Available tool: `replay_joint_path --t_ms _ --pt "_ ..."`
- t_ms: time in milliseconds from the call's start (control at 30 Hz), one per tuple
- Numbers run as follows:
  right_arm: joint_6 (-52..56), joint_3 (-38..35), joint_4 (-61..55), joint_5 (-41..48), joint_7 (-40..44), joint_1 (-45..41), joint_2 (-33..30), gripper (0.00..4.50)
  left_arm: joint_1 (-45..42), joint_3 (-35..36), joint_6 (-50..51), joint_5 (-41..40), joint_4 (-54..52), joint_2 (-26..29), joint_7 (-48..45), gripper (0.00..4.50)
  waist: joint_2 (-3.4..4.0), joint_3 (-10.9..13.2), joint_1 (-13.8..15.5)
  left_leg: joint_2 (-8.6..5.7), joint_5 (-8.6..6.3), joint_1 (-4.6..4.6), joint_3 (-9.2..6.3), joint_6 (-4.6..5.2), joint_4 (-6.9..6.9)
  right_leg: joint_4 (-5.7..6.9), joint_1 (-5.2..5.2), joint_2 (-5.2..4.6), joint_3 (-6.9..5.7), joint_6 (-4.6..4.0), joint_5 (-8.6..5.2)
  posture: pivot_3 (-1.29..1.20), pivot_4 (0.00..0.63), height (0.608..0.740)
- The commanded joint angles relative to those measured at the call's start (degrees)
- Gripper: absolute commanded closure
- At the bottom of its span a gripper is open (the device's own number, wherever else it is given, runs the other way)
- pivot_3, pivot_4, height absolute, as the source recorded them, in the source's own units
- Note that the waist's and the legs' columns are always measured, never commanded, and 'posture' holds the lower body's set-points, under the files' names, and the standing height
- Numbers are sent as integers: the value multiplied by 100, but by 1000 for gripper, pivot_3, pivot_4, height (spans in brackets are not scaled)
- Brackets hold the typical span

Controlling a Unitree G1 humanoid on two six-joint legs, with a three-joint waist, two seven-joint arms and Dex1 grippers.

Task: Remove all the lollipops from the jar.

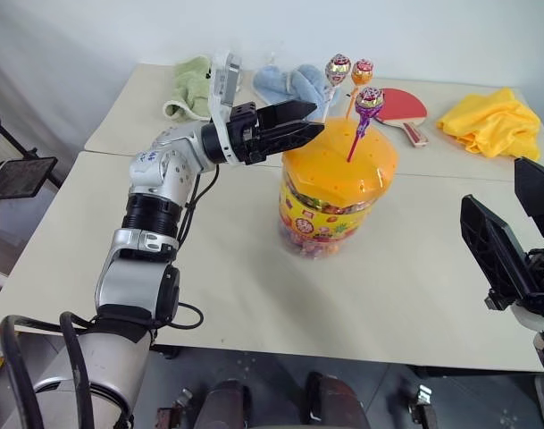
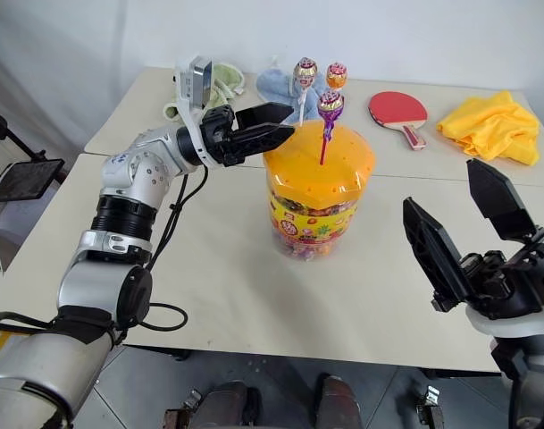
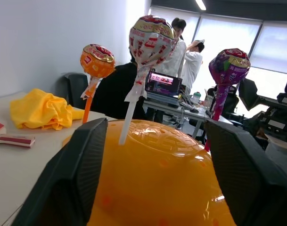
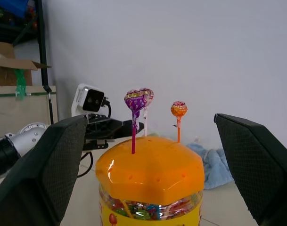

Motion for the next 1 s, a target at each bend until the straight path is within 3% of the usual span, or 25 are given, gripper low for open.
replay_joint_path --t_ms 33,367,600,733,867,1000 --pt "-124 16 -164 -76 -8 -3 -26 0 -242 67 -148 85 18 -116 -102 1694 -1 0 0 0 0 -2 -1 0 2 0 0 0 -1 0 0 0 150 740" --pt "-183 231 -151 -232 -32 -18 77 0 -469 227 -392 210 322 -263 -233 4473 -1 1 -8 0 -1 -4 -4 1 4 0 0 0 -5 0 0 0 150 740" --pt "-168 457 29 -291 86 -239 73 0 -763 1184 -113 -422 492 -297 172 4473 -2 1 -15 1 -1 -14 -12 2 14 -2 0 0 -12 1 0 0 150 740" --pt "-90 462 177 -144 268 -416 -80 0 -830 1845 477 -909 479 94 541 4473 -2 2 -46 2 -2 -18 -16 3 22 -1 -1 -1 -13 1 1 0 150 740" --pt "45 406 283 -12 591 -461 -386 0 -247 1379 711 -281 101 1071 297 4473 1 0 -106 5 -2 -4 -10 1 14 13 -3 0 -14 1 1 0 150 740" --pt "352 349 607 74 1314 -526 -1054 0 1067 653 1553 502 -494 2765 225 4473 1 0 -192 5 -3 20 -1 -3 -10 23 -2 0 -5 1 1 0 150 740"
